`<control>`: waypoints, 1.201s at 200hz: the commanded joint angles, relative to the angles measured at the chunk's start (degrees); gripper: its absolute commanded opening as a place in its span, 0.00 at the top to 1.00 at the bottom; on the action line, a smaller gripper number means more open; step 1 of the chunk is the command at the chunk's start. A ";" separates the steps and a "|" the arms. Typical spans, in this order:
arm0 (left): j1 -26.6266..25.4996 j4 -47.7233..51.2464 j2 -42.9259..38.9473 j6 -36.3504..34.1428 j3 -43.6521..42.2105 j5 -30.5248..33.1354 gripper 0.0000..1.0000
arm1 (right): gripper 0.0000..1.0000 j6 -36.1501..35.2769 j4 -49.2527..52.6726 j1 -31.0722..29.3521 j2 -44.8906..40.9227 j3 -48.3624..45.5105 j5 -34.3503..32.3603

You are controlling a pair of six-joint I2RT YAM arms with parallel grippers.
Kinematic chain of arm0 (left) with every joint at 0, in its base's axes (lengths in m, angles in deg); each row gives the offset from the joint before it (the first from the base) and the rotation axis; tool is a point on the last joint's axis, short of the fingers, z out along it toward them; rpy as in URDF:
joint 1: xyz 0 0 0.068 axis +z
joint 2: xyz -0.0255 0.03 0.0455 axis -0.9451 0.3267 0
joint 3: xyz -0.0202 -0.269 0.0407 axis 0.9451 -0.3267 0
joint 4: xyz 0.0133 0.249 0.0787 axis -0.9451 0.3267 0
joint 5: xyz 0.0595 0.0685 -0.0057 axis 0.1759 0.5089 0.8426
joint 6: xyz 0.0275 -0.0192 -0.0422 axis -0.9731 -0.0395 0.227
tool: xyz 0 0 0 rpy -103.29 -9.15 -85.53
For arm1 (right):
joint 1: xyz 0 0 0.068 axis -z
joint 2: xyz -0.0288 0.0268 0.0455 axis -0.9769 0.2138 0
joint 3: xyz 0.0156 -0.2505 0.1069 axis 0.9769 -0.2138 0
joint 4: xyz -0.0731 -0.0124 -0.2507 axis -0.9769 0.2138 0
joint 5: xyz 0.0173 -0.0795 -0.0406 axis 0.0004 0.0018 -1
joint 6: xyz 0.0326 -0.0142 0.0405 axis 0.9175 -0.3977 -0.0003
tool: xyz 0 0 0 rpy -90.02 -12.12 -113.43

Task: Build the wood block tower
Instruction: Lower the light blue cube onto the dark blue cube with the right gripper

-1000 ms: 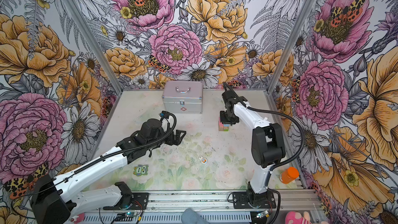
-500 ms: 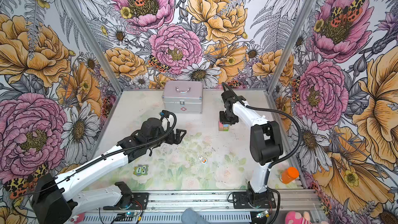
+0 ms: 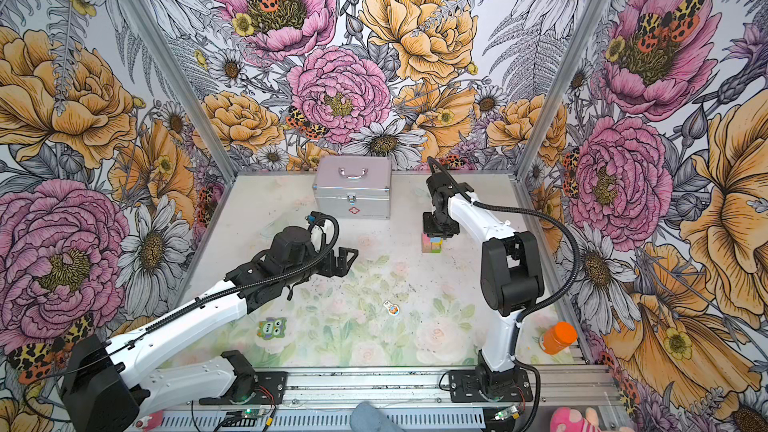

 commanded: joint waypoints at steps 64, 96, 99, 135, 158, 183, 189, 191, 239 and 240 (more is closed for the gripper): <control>1.46 -2.55 0.76 0.08 0.50 -1.06 0.01 | 0.71 -0.27 -0.12 0.47 2.40 3.07 0.69; 1.73 -2.62 0.86 0.08 0.36 -1.19 0.01 | 0.71 -0.23 -0.13 0.48 2.81 3.50 0.76; 1.80 -2.62 0.88 0.08 0.34 -1.23 0.01 | 0.71 -0.27 -0.15 0.51 2.91 3.51 0.76; 2.37 -2.91 0.71 0.26 -0.06 -1.58 0.01 | 0.71 -0.21 -0.11 0.69 3.35 3.80 0.65; 2.59 -2.99 0.64 0.26 -0.18 -1.96 0.01 | 0.71 -0.20 -0.15 0.72 3.64 3.94 0.67; 2.69 -3.15 0.57 0.31 -0.25 -2.21 0.01 | 0.71 -0.13 -0.12 0.77 3.79 3.96 0.66; 2.74 -3.11 0.60 0.30 -0.34 -2.37 0.01 | 0.71 -0.16 -0.10 0.82 3.81 4.06 0.76; 2.64 -3.20 0.57 0.31 -0.36 -2.31 0.01 | 0.71 -0.10 -0.14 0.78 3.79 4.11 0.82; 2.96 -3.48 0.62 0.34 -0.81 -2.39 0.01 | 0.70 -0.13 -0.06 0.85 4.22 4.48 0.76; 2.96 -3.49 0.62 0.34 -0.79 -2.38 0.01 | 0.70 -0.09 -0.02 0.90 4.23 4.48 0.75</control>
